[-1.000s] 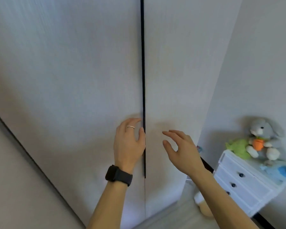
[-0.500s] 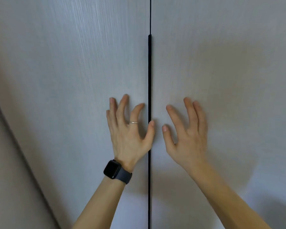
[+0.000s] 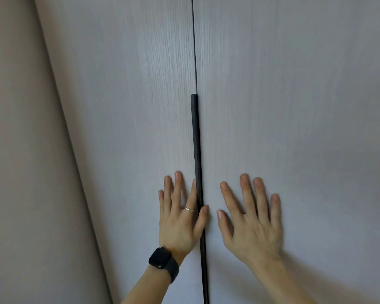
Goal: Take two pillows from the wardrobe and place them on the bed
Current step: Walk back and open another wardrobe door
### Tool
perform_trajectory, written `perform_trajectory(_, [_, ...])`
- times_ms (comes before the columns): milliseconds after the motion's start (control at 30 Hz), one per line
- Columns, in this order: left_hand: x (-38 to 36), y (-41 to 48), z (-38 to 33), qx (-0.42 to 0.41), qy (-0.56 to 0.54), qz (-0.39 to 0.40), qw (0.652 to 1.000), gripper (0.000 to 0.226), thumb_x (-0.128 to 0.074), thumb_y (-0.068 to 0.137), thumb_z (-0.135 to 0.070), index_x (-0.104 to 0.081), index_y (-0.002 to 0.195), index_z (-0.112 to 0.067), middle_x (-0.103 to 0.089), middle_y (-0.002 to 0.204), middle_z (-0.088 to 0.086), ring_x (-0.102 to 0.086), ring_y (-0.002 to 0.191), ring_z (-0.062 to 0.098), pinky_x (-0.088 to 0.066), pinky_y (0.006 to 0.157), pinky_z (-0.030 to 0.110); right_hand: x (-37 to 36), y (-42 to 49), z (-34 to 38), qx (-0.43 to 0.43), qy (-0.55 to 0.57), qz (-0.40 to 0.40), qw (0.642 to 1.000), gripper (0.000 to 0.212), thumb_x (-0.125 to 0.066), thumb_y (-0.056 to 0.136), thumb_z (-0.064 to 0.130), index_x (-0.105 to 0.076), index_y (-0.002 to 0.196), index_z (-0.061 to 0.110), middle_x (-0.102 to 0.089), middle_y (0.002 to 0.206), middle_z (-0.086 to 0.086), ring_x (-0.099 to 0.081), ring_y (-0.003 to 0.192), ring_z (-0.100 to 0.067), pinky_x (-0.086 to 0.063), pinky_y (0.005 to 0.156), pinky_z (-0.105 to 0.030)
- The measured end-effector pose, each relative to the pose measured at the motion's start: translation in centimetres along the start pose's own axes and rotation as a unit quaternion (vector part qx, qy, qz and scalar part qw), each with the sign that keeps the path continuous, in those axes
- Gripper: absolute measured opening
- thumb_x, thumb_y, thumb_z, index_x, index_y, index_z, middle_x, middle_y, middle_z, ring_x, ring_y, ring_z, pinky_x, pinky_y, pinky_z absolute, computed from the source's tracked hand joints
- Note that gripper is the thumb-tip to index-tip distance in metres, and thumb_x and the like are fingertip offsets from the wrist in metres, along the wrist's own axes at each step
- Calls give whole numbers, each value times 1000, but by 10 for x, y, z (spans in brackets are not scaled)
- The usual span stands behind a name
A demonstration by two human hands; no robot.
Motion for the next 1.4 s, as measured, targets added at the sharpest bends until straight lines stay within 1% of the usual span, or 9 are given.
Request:
perform_trajectory(433, [40, -9, -6, 12, 14, 7, 1000, 59, -56, 96, -43, -42, 150, -25, -26, 165, 8, -19, 153, 32, -51, 100, 54, -4, 1, 0, -4, 38, -28, 999, 67, -46, 97, 51, -28, 159, 33, -18, 169, -4, -17, 156, -25, -6, 126, -49])
perform_trajectory(600, [81, -21, -5, -4, 2, 6, 1000, 56, -63, 92, -39, -53, 145, -21, -24, 165, 7, -25, 152, 28, -51, 103, 51, 4, 1, -5, 3, 66, 3, 998, 67, -44, 99, 49, -23, 160, 32, -13, 170, -4, -13, 157, -25, -4, 126, -48])
perform_trajectory(733, [128, -43, -1, -4, -19, 6, 1000, 62, -59, 94, -44, -33, 151, -47, -20, 166, -3, -29, 150, 16, -46, 102, 26, 27, 2, 3, -35, 135, 61, 988, 68, -43, 98, 55, -27, 159, 30, -12, 170, -6, -9, 157, -27, -7, 124, -53])
perform_trajectory(833, [166, -61, 6, 23, -5, 18, 1000, 62, -50, 97, -52, -22, 152, -53, -20, 165, -15, -36, 146, 10, -40, 101, 15, 61, -13, 36, -87, 347, 136, 924, 62, -43, 97, 62, -45, 151, 32, -23, 168, -2, -11, 157, -25, -15, 123, -53])
perform_trajectory(967, [216, -84, 17, 58, 19, 60, 996, 58, -40, 101, -55, -23, 156, -42, -29, 163, -13, -34, 146, 6, -33, 111, 16, 110, -49, 108, -82, 643, 290, 704, 48, -45, 99, 59, -44, 147, 48, -34, 157, 28, -26, 147, 5, -29, 121, -30])
perform_trajectory(1067, [252, -100, 27, 89, 79, 85, 989, 60, -35, 101, -56, -21, 157, -38, -52, 149, -2, -52, 132, 13, -44, 105, 32, 132, -69, 159, -15, 717, 307, 626, 52, -52, 103, 45, -37, 152, 45, -41, 154, 29, -35, 144, 4, -34, 118, -29])
perform_trajectory(1200, [292, -120, 33, 197, 74, 72, 975, 59, -43, 99, -53, -39, 152, -28, -66, 131, -2, -62, 118, 16, -51, 98, 47, 142, -77, 211, 6, 713, 255, 653, 58, -61, 100, 40, -42, 153, 27, -50, 152, 13, -45, 139, -2, -42, 110, -20])
perform_trajectory(1300, [320, -128, 29, 233, 72, -29, 969, 57, -60, 93, -44, -45, 146, -29, -72, 114, -10, -68, 105, 10, -55, 92, 36, 153, -75, 245, 30, 696, 247, 674, 62, -58, 99, 48, -36, 155, 30, -45, 156, 5, -38, 142, -3, -32, 111, -10])
perform_trajectory(1400, [342, -120, 27, 221, 99, -89, 966, 55, -67, 92, -29, -50, 144, -29, -72, 111, -13, -70, 100, 9, -56, 86, 30, 160, -68, 275, 41, 687, 253, 680, 68, -48, 98, 61, -19, 157, 43, -27, 166, 5, -25, 151, -13, -22, 115, -22])
Point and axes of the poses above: each hand's wrist, its own y-axis towards the middle knuckle, its own x-axis out of the back of the hand, z = x × y, the point moved 1 cm from there along y, towards the middle knuckle
